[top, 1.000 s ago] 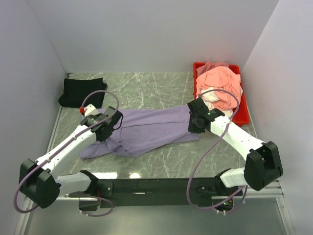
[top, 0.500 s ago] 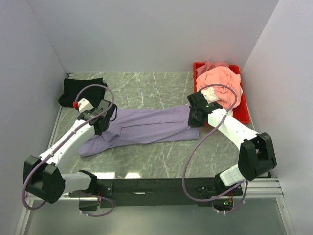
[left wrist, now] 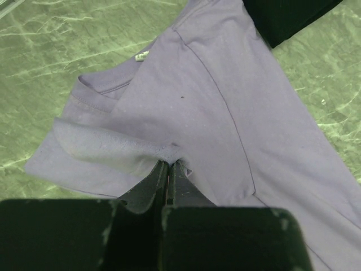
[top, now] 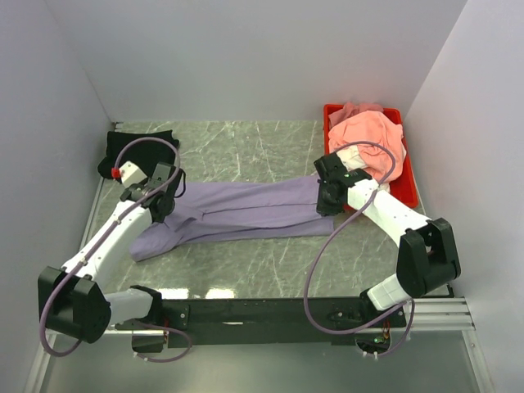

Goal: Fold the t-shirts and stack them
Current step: Fold the tshirt

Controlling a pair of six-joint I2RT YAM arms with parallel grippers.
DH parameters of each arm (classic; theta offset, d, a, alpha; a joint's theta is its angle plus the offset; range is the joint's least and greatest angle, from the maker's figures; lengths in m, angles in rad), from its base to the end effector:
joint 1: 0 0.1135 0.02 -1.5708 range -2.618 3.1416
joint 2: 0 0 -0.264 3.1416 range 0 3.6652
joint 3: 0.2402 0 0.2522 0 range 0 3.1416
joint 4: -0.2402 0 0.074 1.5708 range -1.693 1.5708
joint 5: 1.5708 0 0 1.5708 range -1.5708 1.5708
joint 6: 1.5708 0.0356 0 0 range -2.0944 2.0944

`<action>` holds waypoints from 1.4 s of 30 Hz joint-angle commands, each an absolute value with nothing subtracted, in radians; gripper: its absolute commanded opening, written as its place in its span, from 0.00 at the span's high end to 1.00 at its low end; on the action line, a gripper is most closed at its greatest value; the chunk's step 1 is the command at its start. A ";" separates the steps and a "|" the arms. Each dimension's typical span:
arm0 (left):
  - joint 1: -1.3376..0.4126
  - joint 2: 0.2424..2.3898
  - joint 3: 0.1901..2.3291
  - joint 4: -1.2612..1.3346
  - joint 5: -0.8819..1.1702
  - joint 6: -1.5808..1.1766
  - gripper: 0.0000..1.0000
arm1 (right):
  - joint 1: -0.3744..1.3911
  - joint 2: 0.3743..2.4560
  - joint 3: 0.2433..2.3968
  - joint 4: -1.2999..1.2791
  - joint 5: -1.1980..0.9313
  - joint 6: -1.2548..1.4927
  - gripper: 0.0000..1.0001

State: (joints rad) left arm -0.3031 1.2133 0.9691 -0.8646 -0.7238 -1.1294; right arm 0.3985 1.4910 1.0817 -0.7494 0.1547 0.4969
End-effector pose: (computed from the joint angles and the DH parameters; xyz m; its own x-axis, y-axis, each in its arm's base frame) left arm 0.2215 -0.0446 0.2697 -0.3125 -0.6121 -0.7264 -0.7973 0.5847 -0.1498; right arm 0.2706 0.1080 0.2342 -0.8980 0.1330 -0.4194 0.1155 0.9911 0.0668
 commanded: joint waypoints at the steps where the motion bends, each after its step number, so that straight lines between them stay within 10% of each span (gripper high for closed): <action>1: -0.295 1.170 0.989 -0.867 -0.753 -1.118 1.00 | 0.388 1.471 1.103 -0.805 0.183 0.468 0.97; 18: -0.295 1.040 0.983 -0.991 -0.738 -1.166 1.00 | 0.390 1.362 1.005 -0.916 -0.015 0.422 0.96; 42: -0.233 1.480 1.126 -0.664 -0.795 -0.968 0.99 | 0.341 1.683 1.338 -0.853 0.112 0.416 0.95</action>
